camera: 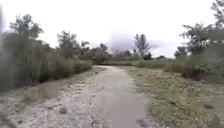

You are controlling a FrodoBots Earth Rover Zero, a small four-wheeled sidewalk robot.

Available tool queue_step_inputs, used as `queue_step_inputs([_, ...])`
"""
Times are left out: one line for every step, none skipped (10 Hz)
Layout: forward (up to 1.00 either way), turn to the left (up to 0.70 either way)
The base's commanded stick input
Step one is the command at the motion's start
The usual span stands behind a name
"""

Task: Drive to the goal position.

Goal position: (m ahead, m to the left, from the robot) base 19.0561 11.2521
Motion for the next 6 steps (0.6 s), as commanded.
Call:
queue_step_inputs([0.69,0.00])
queue_step_inputs([0.69,0.00])
queue_step_inputs([0.69,0.00])
queue_step_inputs([0.69,0.00])
queue_step_inputs([0.69,0.00])
queue_step_inputs([0.69,0.00])
